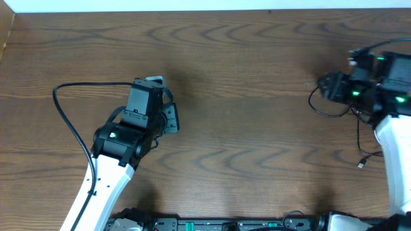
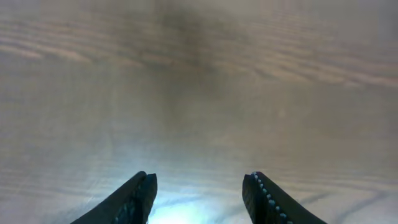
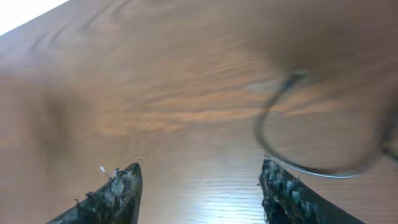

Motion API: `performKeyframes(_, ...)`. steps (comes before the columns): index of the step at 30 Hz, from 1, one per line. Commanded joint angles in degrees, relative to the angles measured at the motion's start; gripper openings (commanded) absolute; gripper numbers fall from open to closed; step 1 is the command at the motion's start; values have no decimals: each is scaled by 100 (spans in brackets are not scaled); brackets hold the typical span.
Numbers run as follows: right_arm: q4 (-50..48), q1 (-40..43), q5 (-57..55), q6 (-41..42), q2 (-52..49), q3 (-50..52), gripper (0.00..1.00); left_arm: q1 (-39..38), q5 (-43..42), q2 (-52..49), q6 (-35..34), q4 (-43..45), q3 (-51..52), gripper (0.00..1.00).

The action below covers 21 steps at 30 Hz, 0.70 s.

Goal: Untangle cables

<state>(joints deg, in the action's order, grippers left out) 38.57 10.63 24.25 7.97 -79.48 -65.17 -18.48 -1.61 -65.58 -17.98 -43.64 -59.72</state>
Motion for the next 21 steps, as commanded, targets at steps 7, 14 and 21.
performKeyframes(7, 474, -1646, -1152, -337, -813, -37, 61, 17, 240, -339, 181, 269, -50, 51)
performKeyframes(14, 1388, -1825, -1578, -334, -1152, -37, 79, 160, 844, -839, 120, -442, -50, 51)
performKeyframes(21, 2103, -1818, -1578, -225, -1150, -35, 99, 822, 380, -879, -7, -1027, -50, 51)
